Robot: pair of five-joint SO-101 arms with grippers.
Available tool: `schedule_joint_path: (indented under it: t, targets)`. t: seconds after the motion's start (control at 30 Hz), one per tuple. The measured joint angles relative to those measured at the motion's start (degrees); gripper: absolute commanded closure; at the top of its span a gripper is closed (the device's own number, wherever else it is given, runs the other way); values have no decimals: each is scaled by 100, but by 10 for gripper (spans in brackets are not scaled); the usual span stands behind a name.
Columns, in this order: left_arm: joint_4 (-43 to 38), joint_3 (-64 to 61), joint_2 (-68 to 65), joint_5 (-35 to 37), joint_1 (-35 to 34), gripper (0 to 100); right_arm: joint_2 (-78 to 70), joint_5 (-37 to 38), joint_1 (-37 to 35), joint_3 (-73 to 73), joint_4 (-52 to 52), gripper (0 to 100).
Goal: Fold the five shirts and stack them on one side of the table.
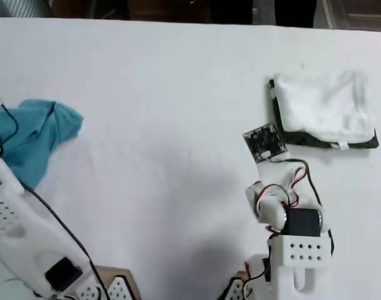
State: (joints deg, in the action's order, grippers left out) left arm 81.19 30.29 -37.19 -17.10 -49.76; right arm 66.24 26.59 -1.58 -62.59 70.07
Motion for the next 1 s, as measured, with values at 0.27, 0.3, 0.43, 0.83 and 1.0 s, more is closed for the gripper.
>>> schedule_joint_path:
  t: [0.27,0.3,0.43,0.83,1.0]
  targets:
    - [53,18,-9,0,26,973,0,0,0,0,-18,847]
    - [132,62,-9,0,62,973,0,0,0,0,-18,847]
    - [879,492,0,0,440,973,0,0,0,0,-105,847]
    - [1996,1257,580,958,2576,973,0,0,9,-809,-800,845]
    - [2013,1257,826,976,3341,973,0,0,9,-1407,-1292,844]
